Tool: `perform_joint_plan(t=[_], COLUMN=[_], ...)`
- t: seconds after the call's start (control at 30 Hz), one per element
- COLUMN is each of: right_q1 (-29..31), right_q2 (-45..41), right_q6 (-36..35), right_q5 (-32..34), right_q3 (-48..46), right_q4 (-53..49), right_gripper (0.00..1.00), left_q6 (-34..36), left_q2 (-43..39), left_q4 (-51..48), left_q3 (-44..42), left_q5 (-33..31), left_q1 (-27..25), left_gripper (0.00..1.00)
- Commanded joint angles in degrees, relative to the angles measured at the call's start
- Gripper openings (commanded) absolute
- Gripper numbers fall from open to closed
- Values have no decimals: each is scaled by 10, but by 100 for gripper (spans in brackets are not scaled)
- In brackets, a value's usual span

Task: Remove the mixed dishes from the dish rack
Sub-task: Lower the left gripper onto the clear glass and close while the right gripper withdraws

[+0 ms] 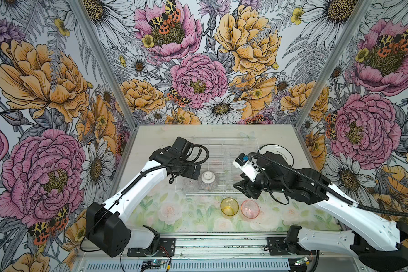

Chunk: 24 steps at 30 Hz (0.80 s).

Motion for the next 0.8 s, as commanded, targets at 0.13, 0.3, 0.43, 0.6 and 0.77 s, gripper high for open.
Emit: perform_joint_plan(t=[0.13, 0.3, 0.43, 0.6, 0.77], right_q1=[-14, -20, -24, -28, -34], right_q2=[2, -7, -19, -34, -41], right_q6=[8, 6, 10, 14, 16], right_q5=[-25, -26, -25, -21, -21], right_q3=[-35, -45, -56, -68, -77], right_q4=[63, 71, 78, 81, 85], right_gripper=[57, 57, 57, 57, 58], left_q6=[-29, -29, -23, -18, -13], left_q2=[10, 39, 62, 92, 111], left_q4=[-32, -25, -13, -13, -14], left_q3=[-21, -29, -24, -18, -18], left_q5=[-17, -26, -17, -17, -19], left_q1=[-18, -22, -19, -19, -18], left_gripper=[99, 99, 99, 99, 99])
